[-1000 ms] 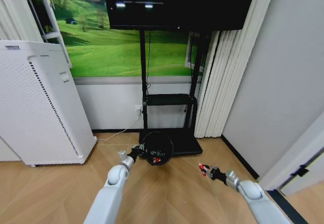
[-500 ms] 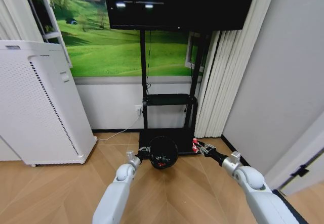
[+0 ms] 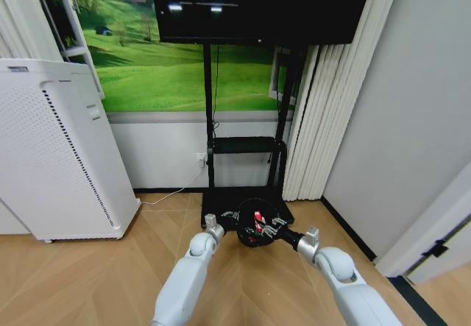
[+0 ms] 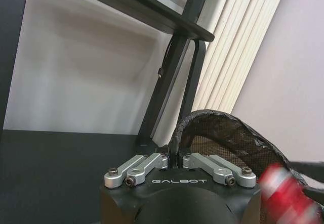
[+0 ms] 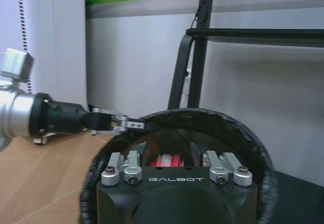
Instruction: Pick up the trash bin and place the garbage on the floor into it.
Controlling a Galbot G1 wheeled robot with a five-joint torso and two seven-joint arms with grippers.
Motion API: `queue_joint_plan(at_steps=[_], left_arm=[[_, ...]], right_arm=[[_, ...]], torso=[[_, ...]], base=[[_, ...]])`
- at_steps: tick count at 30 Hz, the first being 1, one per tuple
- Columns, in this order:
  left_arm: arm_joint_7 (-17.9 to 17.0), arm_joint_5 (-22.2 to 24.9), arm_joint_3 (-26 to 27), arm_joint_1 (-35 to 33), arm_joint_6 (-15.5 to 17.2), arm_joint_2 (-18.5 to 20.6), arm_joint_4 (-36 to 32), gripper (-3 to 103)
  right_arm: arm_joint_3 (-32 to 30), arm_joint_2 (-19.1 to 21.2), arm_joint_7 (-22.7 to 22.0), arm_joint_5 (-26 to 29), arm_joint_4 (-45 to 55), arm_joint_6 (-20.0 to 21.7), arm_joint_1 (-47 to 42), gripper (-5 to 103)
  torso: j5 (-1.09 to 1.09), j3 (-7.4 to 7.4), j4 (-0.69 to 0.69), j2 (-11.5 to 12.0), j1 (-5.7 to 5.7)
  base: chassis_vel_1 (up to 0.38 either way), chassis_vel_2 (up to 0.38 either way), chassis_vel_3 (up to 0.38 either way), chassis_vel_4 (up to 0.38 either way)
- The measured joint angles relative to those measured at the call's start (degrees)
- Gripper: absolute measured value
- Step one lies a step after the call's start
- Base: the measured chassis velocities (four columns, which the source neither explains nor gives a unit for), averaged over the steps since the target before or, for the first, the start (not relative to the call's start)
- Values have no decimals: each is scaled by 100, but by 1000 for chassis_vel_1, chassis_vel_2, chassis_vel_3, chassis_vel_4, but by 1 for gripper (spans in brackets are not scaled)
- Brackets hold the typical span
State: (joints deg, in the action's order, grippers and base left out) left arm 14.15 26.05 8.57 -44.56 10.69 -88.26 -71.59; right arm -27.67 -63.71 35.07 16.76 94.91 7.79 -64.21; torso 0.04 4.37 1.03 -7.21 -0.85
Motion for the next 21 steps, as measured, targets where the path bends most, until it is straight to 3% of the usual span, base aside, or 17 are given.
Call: queue_joint_plan(at_steps=[4, 6, 8, 10, 11, 15, 18, 21], left_arm=[[-4, -26, 2, -122, 3, 29, -148, 7], [-30, -28, 2, -172, 11, 55, -247, 7], [-49, -37, 7, -193, 11, 69, -295, 7], [-83, -172, 48, -268, 5, 115, -412, 7], [-86, -266, 127, -374, -12, 160, -542, 7], [-80, -319, 340, -591, -21, 234, -773, 7], [-50, -415, 876, -1040, -44, 382, -1163, 7], [-61, -438, 1131, -1249, -48, 463, -1376, 7]], right_arm=[[-95, 55, -225, -47, -40, -95, 3, 59], [-161, 65, -511, 37, 74, -77, 2, 70], [-191, 52, -703, 120, 144, -66, 2, 70], [-263, -9, -1240, 375, 364, 5, -7, 81], [-341, -43, -1563, 526, 519, 74, -35, 91], [-463, -71, -1966, 631, 672, 114, -94, 96], [-659, -156, -2542, 711, 683, 134, -191, 100], [-779, -242, -2680, 646, 585, 130, -232, 100]], torso=[[-4, 0, 0, 0, 0], [-4, 0, 0, 0, 0], [-4, 0, 1, 0, 0], [-4, 0, 0, 0, 0], [-5, 0, 0, 0, 0], [-5, 0, -1, 0, 0], [-5, 0, -1, 0, 0], [-5, -1, -2, -1, 0]], base=[[0, 0, 0, 0], [0, 0, 0, 0], [0, 0, 0, 0], [0, 0, 0, 0], [0, 0, 0, 0], [0, 0, 0, 0], [0, 0, 0, 0], [0, 0, 0, 0]])
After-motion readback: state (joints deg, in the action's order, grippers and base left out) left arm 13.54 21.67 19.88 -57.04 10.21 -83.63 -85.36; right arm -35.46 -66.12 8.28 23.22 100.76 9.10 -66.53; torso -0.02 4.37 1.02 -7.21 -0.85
